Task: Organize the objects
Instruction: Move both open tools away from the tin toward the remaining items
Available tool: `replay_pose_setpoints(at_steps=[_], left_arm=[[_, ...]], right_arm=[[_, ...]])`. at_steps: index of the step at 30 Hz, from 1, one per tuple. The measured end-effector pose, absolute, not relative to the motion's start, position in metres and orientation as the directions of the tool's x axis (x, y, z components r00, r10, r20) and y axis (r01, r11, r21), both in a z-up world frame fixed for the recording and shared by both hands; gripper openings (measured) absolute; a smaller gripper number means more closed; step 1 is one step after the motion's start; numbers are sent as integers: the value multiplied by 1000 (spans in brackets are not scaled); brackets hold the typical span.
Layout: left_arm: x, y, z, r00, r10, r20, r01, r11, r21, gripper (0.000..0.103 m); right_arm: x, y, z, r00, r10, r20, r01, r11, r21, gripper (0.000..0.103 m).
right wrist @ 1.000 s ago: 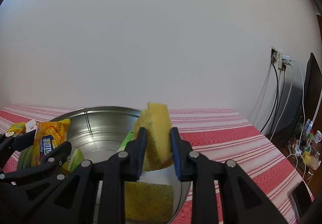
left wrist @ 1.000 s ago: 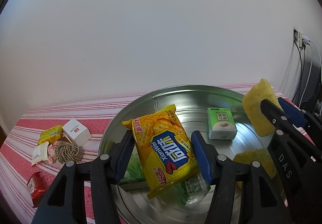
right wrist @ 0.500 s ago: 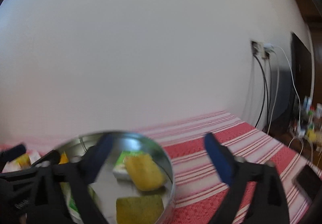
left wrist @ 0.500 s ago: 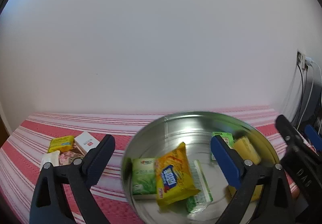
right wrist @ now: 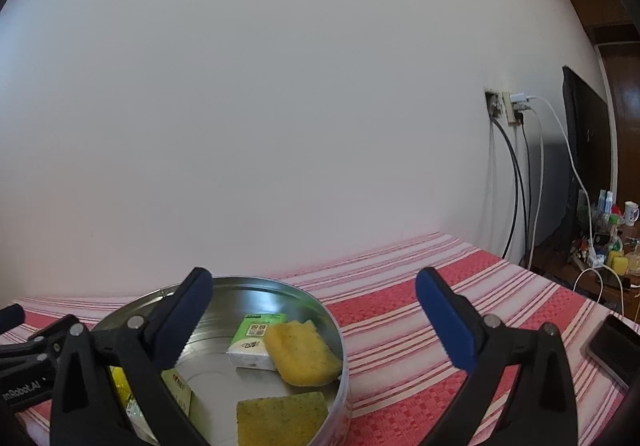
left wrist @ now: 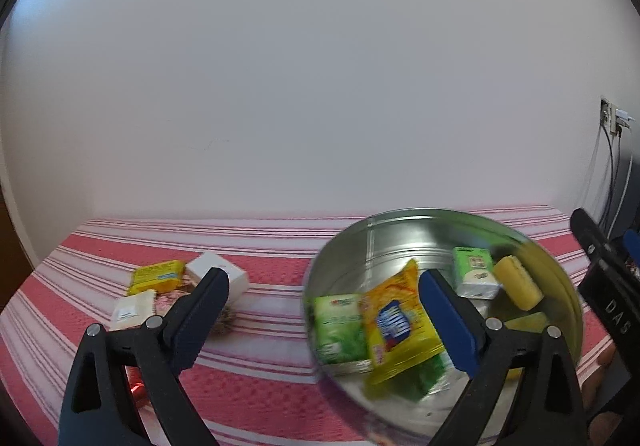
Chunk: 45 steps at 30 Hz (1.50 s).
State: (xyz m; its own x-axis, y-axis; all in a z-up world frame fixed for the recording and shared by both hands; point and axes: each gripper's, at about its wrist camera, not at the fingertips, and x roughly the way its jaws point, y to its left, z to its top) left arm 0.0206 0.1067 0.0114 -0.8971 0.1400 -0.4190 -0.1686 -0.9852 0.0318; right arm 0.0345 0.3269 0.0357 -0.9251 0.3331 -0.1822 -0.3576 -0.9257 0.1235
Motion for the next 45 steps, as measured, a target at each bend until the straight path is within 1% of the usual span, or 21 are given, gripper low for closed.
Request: replay_pose_setpoints(at_steps=[5, 11, 15, 25, 35, 45], left_arm=[[15, 87, -2, -898, 102, -427, -131, -991, 40, 97], [11, 66, -16, -904, 51, -425, -85, -995, 60, 97], [8, 53, -21, -904, 36, -426, -72, -995, 70, 97], [7, 22, -22, -893, 39, -448, -53, -998, 17, 97], [6, -5, -20, -894, 27, -447, -38, -999, 15, 97], [-3, -41, -21, -889, -5, -458, 1, -1000, 8, 97]], right_arm=[[35, 321, 35, -919, 356, -169, -374, -922, 94, 103], [40, 324, 33, -908, 380, -178, -405, -905, 131, 103], [44, 313, 34, -903, 396, -164, -415, -904, 100, 103], [58, 301, 32, -898, 399, -187, -425, -896, 129, 103], [71, 259, 34, -920, 352, -172, -375, -918, 127, 103], [70, 196, 35, -958, 226, -177, -251, -959, 133, 103]])
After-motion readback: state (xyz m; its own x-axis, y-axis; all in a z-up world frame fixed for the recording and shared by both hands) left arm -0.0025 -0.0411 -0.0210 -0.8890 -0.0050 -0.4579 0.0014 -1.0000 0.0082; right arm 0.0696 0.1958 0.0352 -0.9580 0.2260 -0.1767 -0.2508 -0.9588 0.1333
